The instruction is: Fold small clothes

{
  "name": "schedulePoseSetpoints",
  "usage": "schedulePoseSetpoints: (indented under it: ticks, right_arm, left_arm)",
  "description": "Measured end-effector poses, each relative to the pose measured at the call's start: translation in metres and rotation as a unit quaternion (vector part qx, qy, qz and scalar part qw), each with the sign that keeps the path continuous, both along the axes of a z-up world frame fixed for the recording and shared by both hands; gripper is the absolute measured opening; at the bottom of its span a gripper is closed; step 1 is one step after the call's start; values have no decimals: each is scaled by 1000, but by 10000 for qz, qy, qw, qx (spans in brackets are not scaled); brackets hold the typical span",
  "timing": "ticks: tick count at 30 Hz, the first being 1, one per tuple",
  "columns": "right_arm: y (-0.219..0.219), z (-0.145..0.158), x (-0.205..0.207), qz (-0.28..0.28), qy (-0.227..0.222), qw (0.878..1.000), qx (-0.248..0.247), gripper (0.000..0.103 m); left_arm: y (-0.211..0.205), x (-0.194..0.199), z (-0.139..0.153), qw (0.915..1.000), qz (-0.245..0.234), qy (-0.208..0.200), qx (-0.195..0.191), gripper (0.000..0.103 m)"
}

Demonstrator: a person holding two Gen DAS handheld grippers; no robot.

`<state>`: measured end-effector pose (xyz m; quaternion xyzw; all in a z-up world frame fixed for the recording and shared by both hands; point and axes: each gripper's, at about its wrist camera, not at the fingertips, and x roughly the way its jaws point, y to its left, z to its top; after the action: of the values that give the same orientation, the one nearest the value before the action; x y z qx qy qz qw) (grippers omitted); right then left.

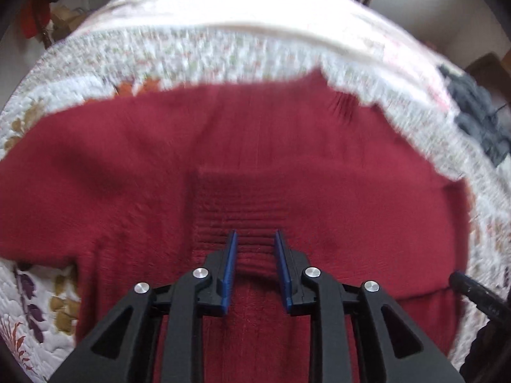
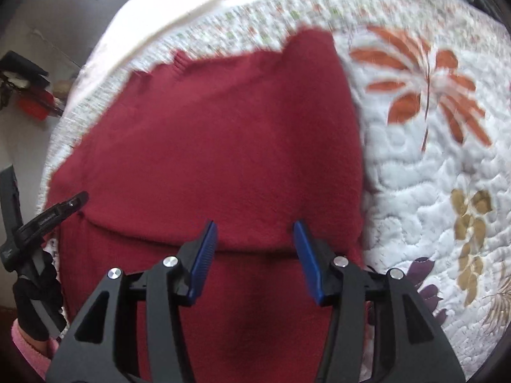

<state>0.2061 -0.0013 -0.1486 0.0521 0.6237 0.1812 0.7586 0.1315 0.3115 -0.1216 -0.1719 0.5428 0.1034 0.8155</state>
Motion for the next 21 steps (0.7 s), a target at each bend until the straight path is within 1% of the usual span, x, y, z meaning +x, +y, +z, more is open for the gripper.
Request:
schedulePoseSetpoints:
  ticks: [2,5,7,8,9,10,11,12,13,16,17,20,21]
  right_arm:
    - [-2,-6,0,-19,-2,10000,82,50]
    - [0,-3,1,-9,17,10000,28,50]
    - [0,7,-1,-16,-20,10000,33,50]
    - [1,16,-4,-8,-81,9999,83,52]
    - [-2,27,-10,10,-161,9997,161,55]
    - [-2,39,-17,41,-276,9992,286,59]
    - [-2,48,-23,70,-356,9987,352,61]
    - [-3,58,-32,121,-457,9981,395,62]
    - [-2,63,-37,158,-509,9977,408,63]
    - [1,74,-57,266,-609,9967,462,66]
    - [3,74,-62,288,-600,9966,481,66]
    - [14,71,-76,390,-538,9966,491,66]
    - [18,69,-79,425,-533,9966,462,66]
  left_arm:
    - [-1,-3,-4,10000,-43,-36,77,25]
    - [2,-1,-2,10000,-35,-12,-9,25]
    - [6,-4,6,9999,-42,-24,-98,25]
    - [9,-8,10,9999,-18,-55,-123,26]
    - [13,-13,17,9998,8,-131,-173,32]
    - [21,-26,27,9994,45,-254,-213,38]
    - [28,-35,32,9993,88,-319,-179,50]
    - [39,-48,38,9990,157,-386,-138,55]
    - [48,-58,42,9988,207,-424,-121,56]
    - [90,-104,47,9976,559,-397,-38,57]
    - [109,-121,46,9963,768,-373,-38,57]
    - [163,-168,40,9893,1421,-318,-11,57]
    - [181,-182,38,9856,1660,-317,-37,57]
